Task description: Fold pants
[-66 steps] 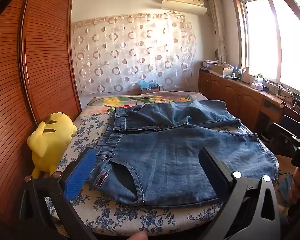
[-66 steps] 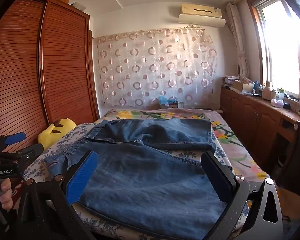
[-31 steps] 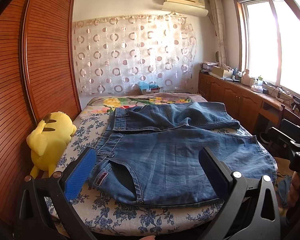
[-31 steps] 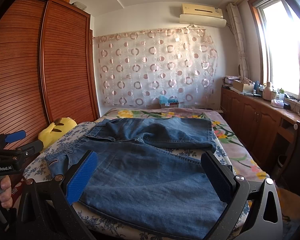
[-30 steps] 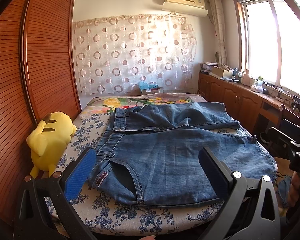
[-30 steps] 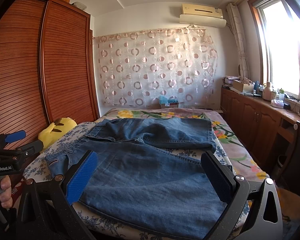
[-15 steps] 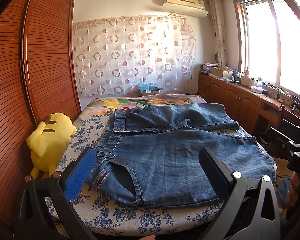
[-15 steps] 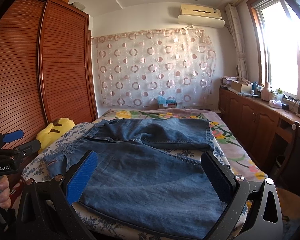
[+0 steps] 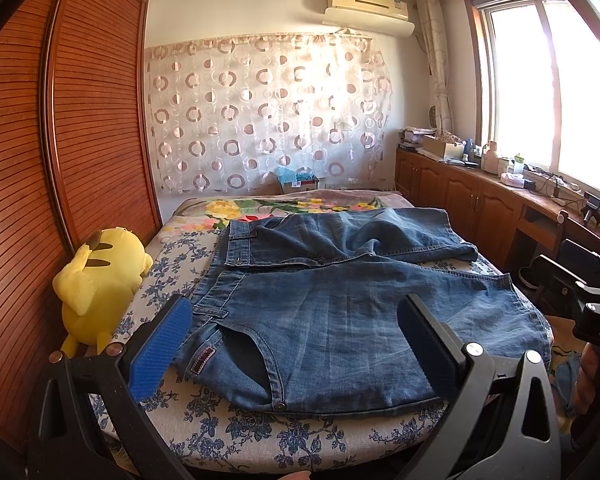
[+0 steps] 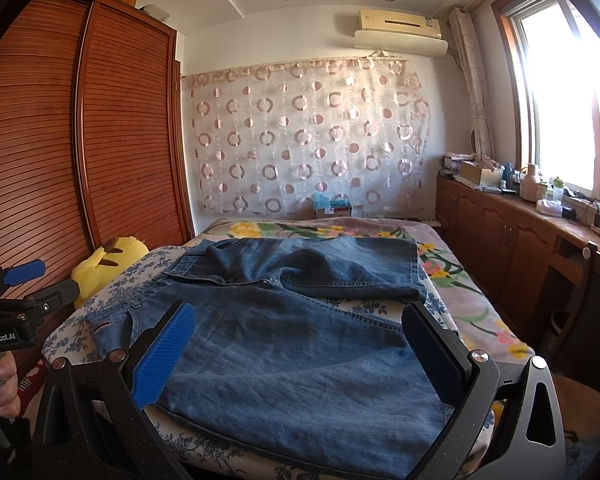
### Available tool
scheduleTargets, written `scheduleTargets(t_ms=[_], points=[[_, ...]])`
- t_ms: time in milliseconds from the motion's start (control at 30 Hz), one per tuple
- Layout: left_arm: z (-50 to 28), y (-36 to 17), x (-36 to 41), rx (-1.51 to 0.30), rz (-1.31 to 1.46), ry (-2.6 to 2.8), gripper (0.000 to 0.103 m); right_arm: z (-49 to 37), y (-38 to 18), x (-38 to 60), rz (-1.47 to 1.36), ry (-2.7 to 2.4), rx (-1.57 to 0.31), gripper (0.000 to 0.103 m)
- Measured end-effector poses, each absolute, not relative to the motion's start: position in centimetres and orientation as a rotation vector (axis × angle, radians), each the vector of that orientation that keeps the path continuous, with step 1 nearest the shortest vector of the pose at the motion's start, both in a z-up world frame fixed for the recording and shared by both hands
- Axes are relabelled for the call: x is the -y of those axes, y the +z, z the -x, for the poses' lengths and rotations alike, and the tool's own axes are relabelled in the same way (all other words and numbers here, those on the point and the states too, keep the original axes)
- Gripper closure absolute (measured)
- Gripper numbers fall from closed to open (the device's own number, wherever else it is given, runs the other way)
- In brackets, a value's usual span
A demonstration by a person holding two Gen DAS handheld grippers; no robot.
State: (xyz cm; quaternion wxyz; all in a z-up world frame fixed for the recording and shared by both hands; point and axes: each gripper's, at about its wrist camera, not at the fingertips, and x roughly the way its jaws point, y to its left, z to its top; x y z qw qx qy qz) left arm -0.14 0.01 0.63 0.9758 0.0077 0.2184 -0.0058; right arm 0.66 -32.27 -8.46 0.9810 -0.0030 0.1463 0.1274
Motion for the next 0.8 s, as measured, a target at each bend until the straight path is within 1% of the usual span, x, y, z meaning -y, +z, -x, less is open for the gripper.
scheduleTargets(t_ms=[800], points=[[0.39,0.98,-0.03,-0.435,-0.015,-0.011,0.0,-0.64,-8.47,32.23,0.005,0.256,-0.296,0.0]])
